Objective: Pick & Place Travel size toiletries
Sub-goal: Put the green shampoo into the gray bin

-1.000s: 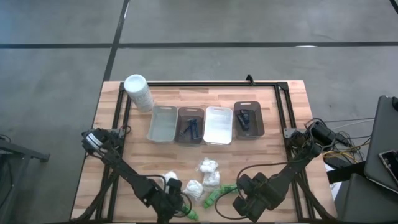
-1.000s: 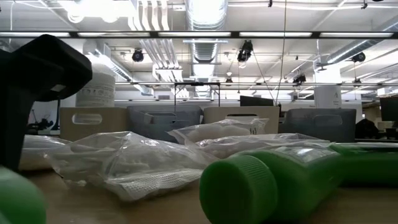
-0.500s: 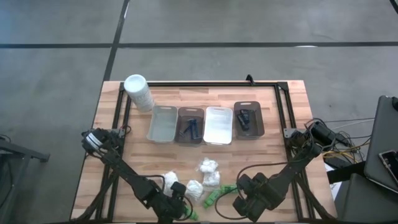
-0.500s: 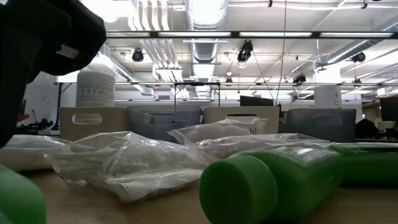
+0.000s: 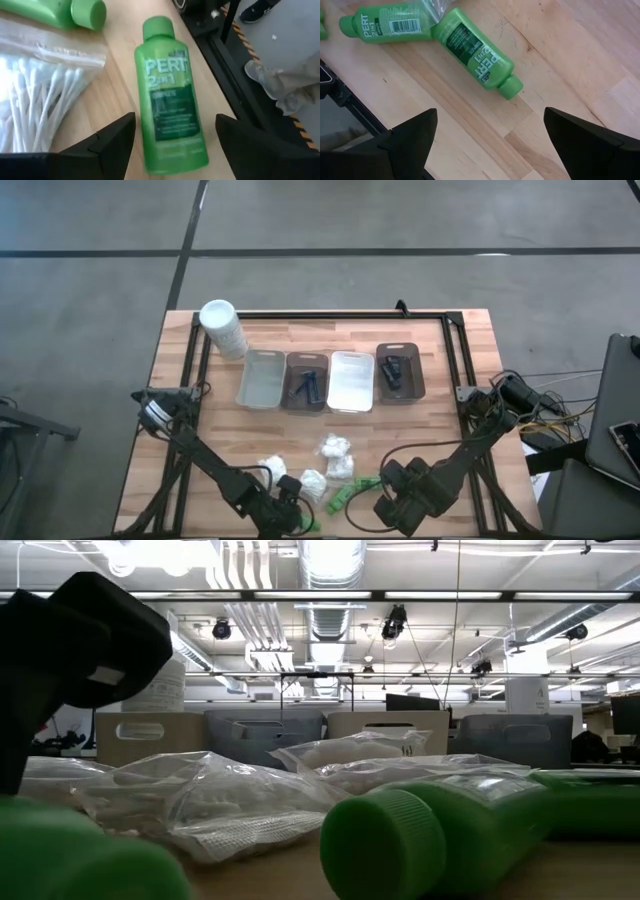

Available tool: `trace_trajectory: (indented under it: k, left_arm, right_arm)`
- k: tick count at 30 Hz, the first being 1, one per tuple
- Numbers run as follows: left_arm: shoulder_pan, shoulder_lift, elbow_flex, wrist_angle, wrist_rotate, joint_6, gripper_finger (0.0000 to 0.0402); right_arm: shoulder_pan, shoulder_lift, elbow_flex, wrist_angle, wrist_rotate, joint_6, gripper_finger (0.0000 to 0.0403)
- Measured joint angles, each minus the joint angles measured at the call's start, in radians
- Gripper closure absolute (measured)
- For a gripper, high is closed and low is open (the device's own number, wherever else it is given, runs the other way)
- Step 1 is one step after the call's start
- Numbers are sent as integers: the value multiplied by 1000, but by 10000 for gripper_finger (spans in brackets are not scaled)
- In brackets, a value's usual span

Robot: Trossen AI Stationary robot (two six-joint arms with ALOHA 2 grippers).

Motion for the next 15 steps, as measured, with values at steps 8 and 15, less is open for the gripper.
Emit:
trace_trajectory:
  k: [8, 15]
  left_arm:
    - [0, 0, 0, -2, -3, -23, 193]
    - [0, -2, 0, -13, -6, -50, 250]
  right_arm:
    - [0, 0, 0, 4, 0, 3, 39]
    - [0, 0, 0, 7, 0, 3, 39]
